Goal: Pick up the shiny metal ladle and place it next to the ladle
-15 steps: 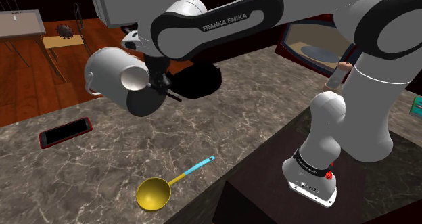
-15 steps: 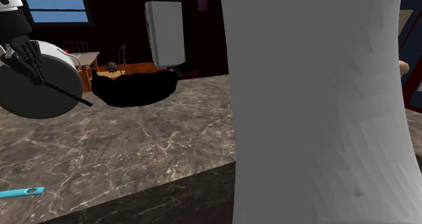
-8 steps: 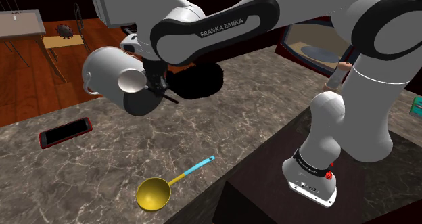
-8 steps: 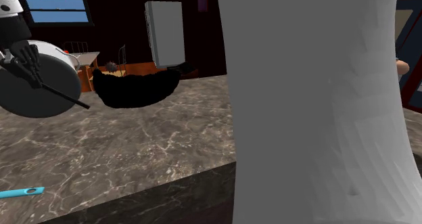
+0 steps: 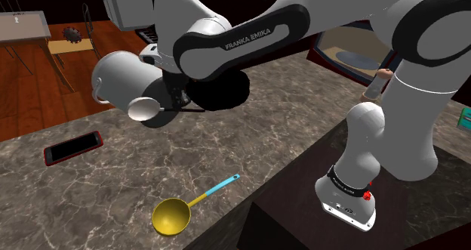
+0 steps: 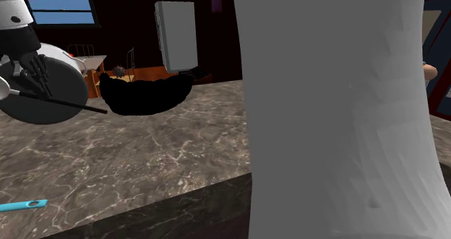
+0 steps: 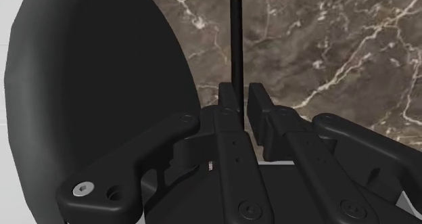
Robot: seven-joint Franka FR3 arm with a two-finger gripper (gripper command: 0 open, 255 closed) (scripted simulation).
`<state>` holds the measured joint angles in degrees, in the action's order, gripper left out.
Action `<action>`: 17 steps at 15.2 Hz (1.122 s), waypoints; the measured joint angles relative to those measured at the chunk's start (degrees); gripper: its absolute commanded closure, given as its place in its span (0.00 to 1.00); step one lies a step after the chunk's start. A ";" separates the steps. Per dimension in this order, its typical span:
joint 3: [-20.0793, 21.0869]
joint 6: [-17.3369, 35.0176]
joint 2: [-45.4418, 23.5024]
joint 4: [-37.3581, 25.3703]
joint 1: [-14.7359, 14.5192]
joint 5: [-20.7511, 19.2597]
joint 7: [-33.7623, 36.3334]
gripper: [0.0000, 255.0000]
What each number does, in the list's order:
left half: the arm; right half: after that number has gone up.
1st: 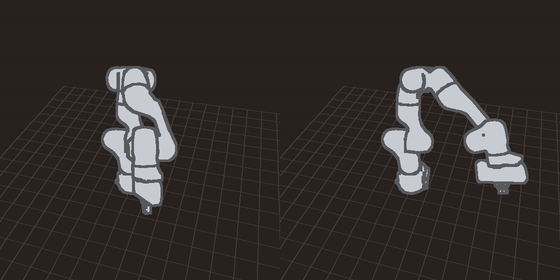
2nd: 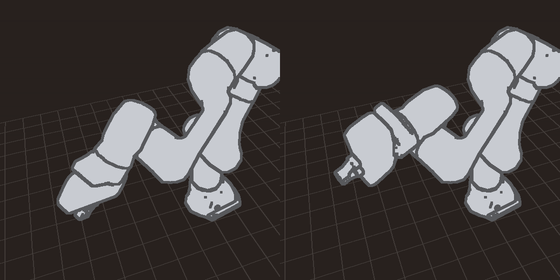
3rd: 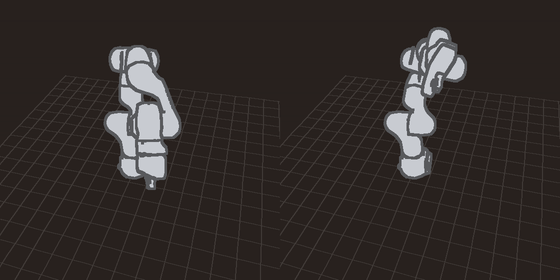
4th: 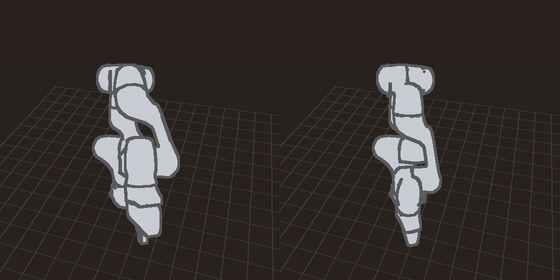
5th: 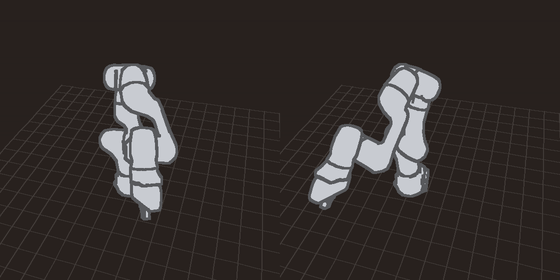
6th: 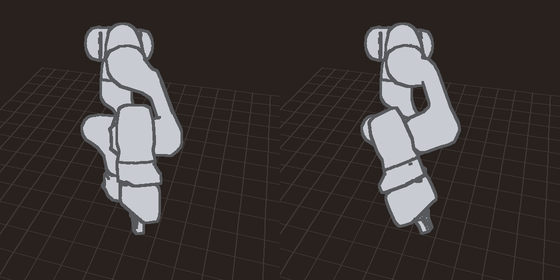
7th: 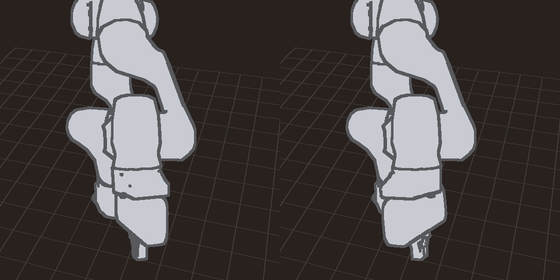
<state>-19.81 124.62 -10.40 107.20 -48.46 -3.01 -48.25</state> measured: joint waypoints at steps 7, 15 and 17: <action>0.19 0.88 -6.11 2.10 0.68 -0.42 0.28 0.00; 0.44 -3.09 -5.08 -0.29 -0.22 -0.89 1.29 0.00; 0.38 -4.43 -4.37 -0.95 -0.33 -1.08 1.32 0.00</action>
<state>-19.43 120.19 -14.78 106.24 -48.79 -4.09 -46.93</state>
